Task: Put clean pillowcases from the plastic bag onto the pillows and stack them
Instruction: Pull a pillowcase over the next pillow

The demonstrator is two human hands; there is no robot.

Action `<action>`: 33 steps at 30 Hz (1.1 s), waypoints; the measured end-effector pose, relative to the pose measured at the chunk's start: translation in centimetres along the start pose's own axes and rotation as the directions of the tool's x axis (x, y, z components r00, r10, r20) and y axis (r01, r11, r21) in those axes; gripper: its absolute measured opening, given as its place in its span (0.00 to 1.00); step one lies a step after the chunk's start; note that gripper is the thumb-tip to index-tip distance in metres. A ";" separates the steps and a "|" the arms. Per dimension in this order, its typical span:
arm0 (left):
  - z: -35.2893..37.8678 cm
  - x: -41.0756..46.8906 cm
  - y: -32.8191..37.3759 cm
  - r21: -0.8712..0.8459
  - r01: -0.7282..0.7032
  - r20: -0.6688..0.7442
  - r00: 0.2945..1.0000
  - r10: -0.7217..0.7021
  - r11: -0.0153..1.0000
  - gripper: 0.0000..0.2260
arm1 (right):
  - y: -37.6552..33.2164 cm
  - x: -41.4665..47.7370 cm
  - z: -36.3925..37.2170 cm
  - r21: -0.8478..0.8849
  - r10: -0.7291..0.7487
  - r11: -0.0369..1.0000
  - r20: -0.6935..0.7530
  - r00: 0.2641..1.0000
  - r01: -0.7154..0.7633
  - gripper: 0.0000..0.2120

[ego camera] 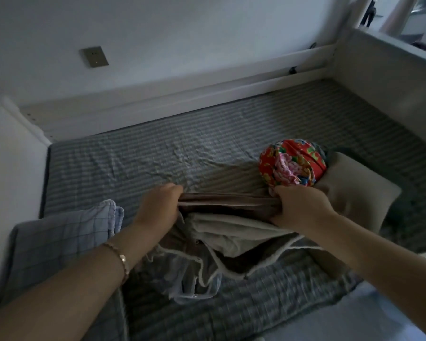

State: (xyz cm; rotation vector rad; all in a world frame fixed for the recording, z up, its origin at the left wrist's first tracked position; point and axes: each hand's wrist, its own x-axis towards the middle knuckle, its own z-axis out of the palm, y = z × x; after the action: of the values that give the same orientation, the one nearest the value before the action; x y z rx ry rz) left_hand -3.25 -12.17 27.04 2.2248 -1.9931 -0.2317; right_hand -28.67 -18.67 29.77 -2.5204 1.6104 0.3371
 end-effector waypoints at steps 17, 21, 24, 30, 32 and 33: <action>-2.4 -4.3 3.9 -0.040 -0.003 0.206 0.979 0.011 0.999 0.17 | -0.1 -5.3 0.0 -0.011 0.249 0.966 -0.208 0.946 -0.257 0.21; -3.4 -4.8 7.7 -0.352 -0.002 0.198 0.977 0.076 0.936 0.31 | -2.5 -7.4 3.6 0.001 -0.093 0.990 -0.743 0.663 0.140 0.23; -3.7 -4.8 10.1 -0.355 -0.058 0.188 0.973 0.132 0.933 0.31 | -5.3 -7.8 5.8 -0.029 -0.406 0.888 -0.519 0.752 0.460 0.31; -1.8 -0.7 8.5 0.042 -0.053 0.129 0.991 0.047 0.998 0.23 | -4.1 -2.7 12.0 -0.002 -0.423 0.902 0.202 0.883 0.433 0.28; -0.9 1.6 6.4 0.230 0.071 0.125 0.987 -0.102 0.971 0.20 | -2.4 -2.1 14.0 -0.003 -0.400 0.908 0.282 0.872 0.418 0.22; 0.0 3.1 6.1 0.294 0.114 0.140 0.977 -0.160 0.949 0.20 | -1.3 -1.4 15.1 0.004 -0.395 0.912 0.282 0.875 0.410 0.23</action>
State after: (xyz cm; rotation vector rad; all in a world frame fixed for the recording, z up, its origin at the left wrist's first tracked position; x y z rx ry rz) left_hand -8.86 -15.91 28.22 2.6055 -2.0675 -0.1532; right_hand -29.85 -13.42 15.52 -2.6202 0.9560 0.6541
